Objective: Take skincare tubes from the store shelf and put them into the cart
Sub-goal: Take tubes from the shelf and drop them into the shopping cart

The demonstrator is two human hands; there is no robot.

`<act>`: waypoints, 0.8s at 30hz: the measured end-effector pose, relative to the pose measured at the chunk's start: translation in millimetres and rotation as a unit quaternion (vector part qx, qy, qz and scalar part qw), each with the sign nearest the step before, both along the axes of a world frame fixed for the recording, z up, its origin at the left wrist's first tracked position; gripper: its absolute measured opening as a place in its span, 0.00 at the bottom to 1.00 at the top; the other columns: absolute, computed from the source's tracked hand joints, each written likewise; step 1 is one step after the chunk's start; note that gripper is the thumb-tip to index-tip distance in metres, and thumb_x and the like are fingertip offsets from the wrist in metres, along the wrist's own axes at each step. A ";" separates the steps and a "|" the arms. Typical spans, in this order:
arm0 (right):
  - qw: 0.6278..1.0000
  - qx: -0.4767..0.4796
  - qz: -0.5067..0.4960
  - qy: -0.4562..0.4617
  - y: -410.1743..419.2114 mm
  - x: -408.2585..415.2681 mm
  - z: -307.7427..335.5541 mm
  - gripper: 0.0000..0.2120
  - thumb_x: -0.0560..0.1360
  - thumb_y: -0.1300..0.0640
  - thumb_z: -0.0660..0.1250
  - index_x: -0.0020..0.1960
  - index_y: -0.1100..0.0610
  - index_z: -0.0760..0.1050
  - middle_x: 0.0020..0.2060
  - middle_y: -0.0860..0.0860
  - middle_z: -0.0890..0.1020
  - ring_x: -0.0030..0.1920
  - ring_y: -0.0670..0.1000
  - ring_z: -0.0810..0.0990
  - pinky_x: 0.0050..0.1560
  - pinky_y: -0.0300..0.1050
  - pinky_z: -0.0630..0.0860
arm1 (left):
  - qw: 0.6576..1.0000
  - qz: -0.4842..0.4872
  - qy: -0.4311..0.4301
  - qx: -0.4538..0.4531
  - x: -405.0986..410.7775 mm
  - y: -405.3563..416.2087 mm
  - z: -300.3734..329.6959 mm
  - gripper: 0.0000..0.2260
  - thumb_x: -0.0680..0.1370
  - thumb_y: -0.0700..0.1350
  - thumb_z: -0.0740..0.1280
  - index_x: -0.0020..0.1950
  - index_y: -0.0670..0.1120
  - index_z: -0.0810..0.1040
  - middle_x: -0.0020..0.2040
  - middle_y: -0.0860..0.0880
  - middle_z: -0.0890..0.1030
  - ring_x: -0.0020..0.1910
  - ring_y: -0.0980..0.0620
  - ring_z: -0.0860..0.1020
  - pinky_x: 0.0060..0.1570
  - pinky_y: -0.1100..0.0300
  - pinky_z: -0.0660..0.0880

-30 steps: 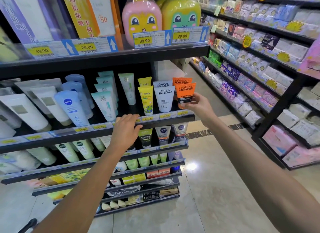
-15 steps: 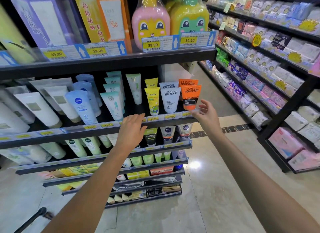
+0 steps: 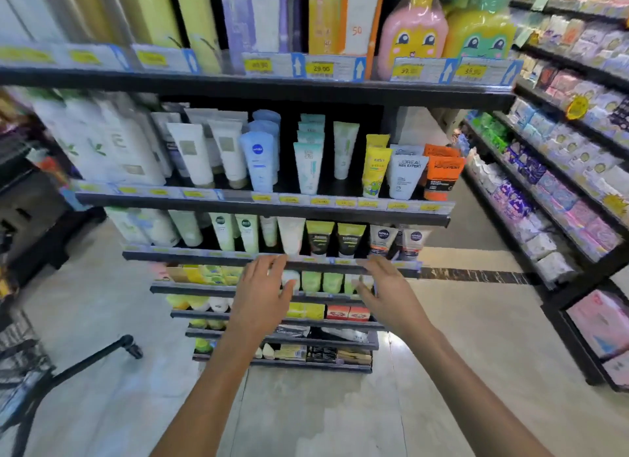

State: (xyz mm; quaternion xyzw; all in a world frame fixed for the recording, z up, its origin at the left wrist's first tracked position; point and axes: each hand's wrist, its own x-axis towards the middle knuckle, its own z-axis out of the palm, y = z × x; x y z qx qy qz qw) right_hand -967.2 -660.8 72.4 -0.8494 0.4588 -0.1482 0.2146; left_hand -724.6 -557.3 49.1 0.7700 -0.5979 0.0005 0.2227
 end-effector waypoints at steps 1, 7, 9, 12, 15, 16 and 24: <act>1.000 -0.003 0.025 0.010 16.8 14.4 -3.8 0.24 0.83 0.45 0.63 0.77 0.52 0.69 0.75 0.52 0.70 0.74 0.55 0.70 0.71 0.50 0.71 | 1.000 0.025 0.012 0.015 8.0 27.0 -6.5 0.22 0.82 0.53 0.65 0.74 0.45 0.72 0.70 0.44 0.75 0.70 0.42 0.72 0.69 0.44 0.70; 0.982 -0.003 0.181 0.052 129.0 109.5 -18.7 0.25 0.84 0.46 0.61 0.79 0.51 0.64 0.78 0.51 0.65 0.76 0.53 0.64 0.72 0.46 0.65 | 0.977 0.201 0.072 0.005 40.0 205.2 -37.9 0.21 0.80 0.52 0.63 0.69 0.43 0.77 0.64 0.42 0.79 0.61 0.38 0.78 0.61 0.44 0.75; 0.969 -0.007 0.241 0.056 164.3 144.5 -24.8 0.24 0.84 0.45 0.60 0.78 0.52 0.66 0.75 0.51 0.68 0.74 0.54 0.67 0.71 0.46 0.67 | 0.963 0.260 0.075 0.002 50.1 258.3 -44.0 0.22 0.80 0.56 0.61 0.67 0.43 0.78 0.62 0.42 0.80 0.59 0.38 0.79 0.59 0.44 0.77; 0.942 -0.015 0.330 0.061 213.2 199.3 -32.4 0.25 0.84 0.42 0.60 0.76 0.52 0.69 0.73 0.51 0.71 0.73 0.54 0.69 0.71 0.51 0.69 | 0.938 0.340 0.074 -0.015 64.4 327.2 -47.6 0.25 0.80 0.58 0.57 0.67 0.43 0.78 0.62 0.42 0.80 0.60 0.37 0.79 0.60 0.43 0.77; 0.911 -0.018 0.408 0.062 253.1 251.2 -40.5 0.25 0.82 0.42 0.59 0.74 0.54 0.72 0.71 0.53 0.75 0.73 0.56 0.71 0.72 0.54 0.70 | 0.908 0.412 0.068 -0.022 77.8 383.4 -49.1 0.22 0.81 0.55 0.61 0.67 0.41 0.78 0.61 0.41 0.80 0.59 0.37 0.79 0.60 0.44 0.77; 0.903 -0.008 0.426 0.059 266.5 268.2 -42.5 0.25 0.81 0.41 0.59 0.74 0.53 0.72 0.71 0.53 0.75 0.73 0.56 0.71 0.73 0.55 0.69 | 0.896 0.438 0.071 -0.020 81.9 400.3 -50.5 0.21 0.81 0.53 0.64 0.67 0.41 0.78 0.61 0.41 0.80 0.59 0.37 0.79 0.59 0.44 0.77; 0.839 -0.002 0.542 0.050 340.2 395.4 -50.8 0.24 0.84 0.41 0.57 0.77 0.48 0.67 0.77 0.48 0.67 0.78 0.50 0.62 0.75 0.49 0.64 | 0.818 0.568 0.091 0.012 133.2 484.3 -66.7 0.20 0.81 0.52 0.67 0.69 0.44 0.76 0.62 0.41 0.79 0.58 0.39 0.79 0.58 0.44 0.77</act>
